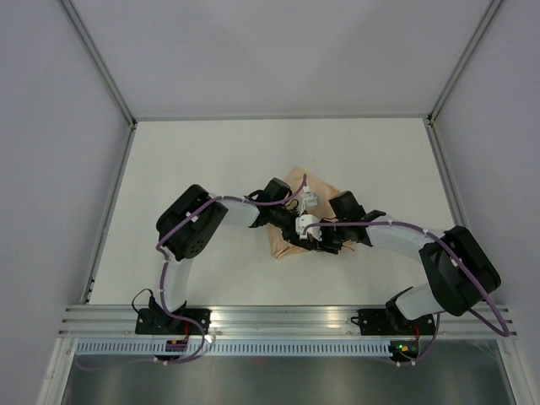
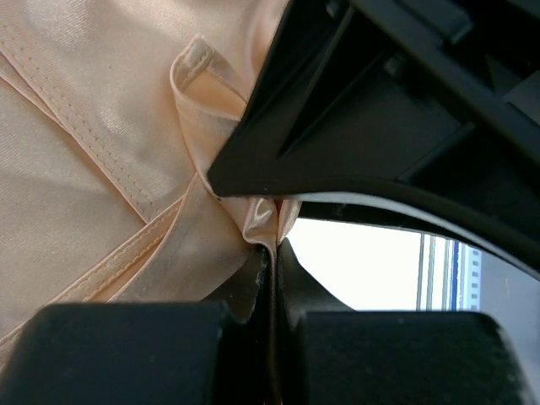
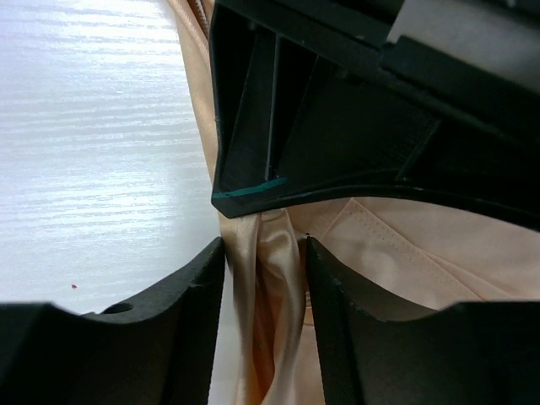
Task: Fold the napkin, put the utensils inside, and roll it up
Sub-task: Roll the napkin at the center of the board.
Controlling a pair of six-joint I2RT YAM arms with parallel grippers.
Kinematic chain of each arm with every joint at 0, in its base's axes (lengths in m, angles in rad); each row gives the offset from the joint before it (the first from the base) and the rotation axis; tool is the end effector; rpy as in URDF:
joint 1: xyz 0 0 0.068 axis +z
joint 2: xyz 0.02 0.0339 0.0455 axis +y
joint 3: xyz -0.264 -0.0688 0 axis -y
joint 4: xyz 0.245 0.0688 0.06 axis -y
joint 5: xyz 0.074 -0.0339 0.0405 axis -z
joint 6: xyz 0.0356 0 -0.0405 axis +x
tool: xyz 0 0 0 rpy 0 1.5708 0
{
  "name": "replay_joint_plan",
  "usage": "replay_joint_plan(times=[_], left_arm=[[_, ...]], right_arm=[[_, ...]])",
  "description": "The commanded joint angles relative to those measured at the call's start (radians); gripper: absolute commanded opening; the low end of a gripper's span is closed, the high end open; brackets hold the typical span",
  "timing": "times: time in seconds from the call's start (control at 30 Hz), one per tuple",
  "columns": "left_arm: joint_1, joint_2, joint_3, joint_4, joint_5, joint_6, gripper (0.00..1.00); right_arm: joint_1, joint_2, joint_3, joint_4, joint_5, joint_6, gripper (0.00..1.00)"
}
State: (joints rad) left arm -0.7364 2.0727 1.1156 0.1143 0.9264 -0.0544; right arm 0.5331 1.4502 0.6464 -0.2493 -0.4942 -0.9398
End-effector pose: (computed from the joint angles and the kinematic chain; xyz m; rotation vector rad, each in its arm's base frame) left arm 0.2777 -0.2902 0.1080 1.2457 2.1309 -1.4734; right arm 0.2098 0.1434 0.1493 -1.8025 1.7397 0.4839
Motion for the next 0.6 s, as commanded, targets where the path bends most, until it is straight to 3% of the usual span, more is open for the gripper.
replay_joint_plan(times=[0.0,0.23,0.53,0.57], left_arm=[[0.0,0.021,0.032,-0.005,0.042,-0.021,0.02],[0.0,0.02,0.035,-0.001,0.035,-0.03,0.02],[0.017,0.004,0.015,0.053,-0.007,-0.077,0.04],[0.023,-0.003,0.007,0.074,-0.011,-0.087,0.06]], right_arm=[[0.005,0.033,0.048,-0.03,-0.049,-0.014,0.48],[0.005,0.07,0.087,-0.076,-0.089,0.009,0.44],[0.004,0.113,0.134,-0.171,-0.107,0.007,0.19],[0.004,0.116,0.14,-0.183,-0.11,0.004,0.11]])
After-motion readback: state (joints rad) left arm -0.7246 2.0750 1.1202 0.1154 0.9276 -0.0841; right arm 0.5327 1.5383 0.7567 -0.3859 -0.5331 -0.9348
